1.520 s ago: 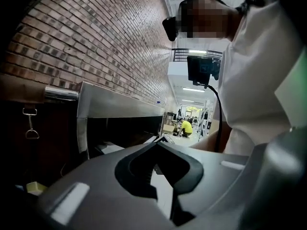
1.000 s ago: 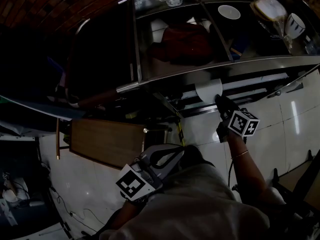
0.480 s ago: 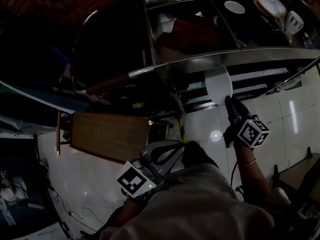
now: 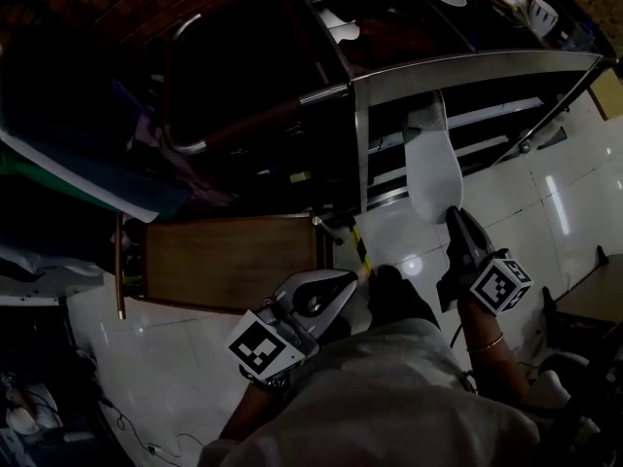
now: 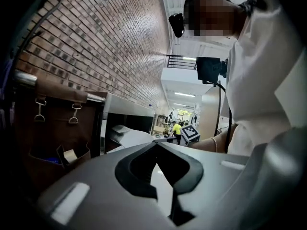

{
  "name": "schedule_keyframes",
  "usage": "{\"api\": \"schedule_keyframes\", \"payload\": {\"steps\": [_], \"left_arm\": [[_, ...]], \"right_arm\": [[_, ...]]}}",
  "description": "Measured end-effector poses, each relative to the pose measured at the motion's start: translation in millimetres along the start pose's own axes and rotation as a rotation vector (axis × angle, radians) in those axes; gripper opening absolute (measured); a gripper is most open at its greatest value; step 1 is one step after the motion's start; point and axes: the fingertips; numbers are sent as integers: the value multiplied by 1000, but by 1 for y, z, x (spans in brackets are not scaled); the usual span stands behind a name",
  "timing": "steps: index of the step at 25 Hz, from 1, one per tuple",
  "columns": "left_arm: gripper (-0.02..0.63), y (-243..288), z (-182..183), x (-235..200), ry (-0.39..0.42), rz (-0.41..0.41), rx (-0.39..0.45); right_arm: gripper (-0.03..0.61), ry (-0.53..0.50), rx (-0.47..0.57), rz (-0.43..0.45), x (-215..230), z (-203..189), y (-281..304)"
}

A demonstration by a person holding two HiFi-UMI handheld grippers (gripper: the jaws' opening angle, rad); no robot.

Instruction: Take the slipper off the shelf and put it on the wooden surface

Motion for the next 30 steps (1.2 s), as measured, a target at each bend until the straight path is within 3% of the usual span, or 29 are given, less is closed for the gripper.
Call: {"api": "schedule_keyframes", "payload": {"steps": [10,16,23,28,30], "left_arm": [[-3,-138,-38,18,-17,-50,-20],[-3,-196,-51,17,-23,6,-6],[-3,-239,-59,19,-67,130,25],[-3,-259,-74,27,-70,192,-25],[-3,-268,-73,25,-74,228,-19]], "right_arm": [[32,18,42,-42,-116,-111,-76],[31,16,-35,70,-179,-150,-98],[31,132,-245,266,-218,-263,-43],[31,331,-343,252,-207,-338,11],[32,357,-391,238,-204,-365,26]]}}
Point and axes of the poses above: the fingertips, and each gripper's own axes: y forward along the fingers, x to its right, z out of its top, and after that the axes turned 2 degrees about -z, right-handed
